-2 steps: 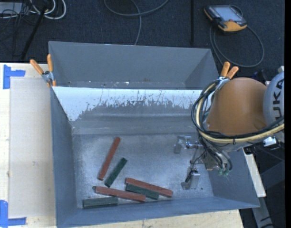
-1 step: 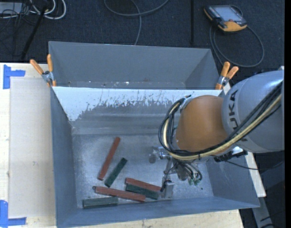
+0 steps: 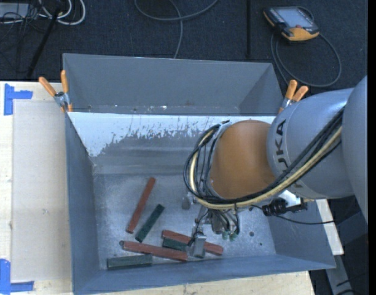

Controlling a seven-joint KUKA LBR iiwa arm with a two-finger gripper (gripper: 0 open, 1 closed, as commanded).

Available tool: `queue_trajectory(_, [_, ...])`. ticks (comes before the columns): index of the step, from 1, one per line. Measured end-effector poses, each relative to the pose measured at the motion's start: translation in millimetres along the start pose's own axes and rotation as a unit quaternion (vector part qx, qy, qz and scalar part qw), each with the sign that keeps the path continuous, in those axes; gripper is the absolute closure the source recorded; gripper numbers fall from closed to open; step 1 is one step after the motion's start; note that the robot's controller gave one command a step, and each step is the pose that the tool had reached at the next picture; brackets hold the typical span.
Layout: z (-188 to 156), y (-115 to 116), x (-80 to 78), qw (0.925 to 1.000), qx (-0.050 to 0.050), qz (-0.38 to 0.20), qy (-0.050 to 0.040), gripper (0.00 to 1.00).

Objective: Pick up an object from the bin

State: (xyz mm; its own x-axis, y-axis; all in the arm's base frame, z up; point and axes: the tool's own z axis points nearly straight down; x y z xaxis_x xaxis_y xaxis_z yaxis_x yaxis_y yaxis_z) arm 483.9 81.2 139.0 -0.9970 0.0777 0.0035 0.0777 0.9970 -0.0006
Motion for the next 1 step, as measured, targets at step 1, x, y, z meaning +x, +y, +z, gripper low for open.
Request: queue_trajectory(1, [28.7,-14.7,9.4,0.9914,0.000,-0.131,-0.0007,0.00])
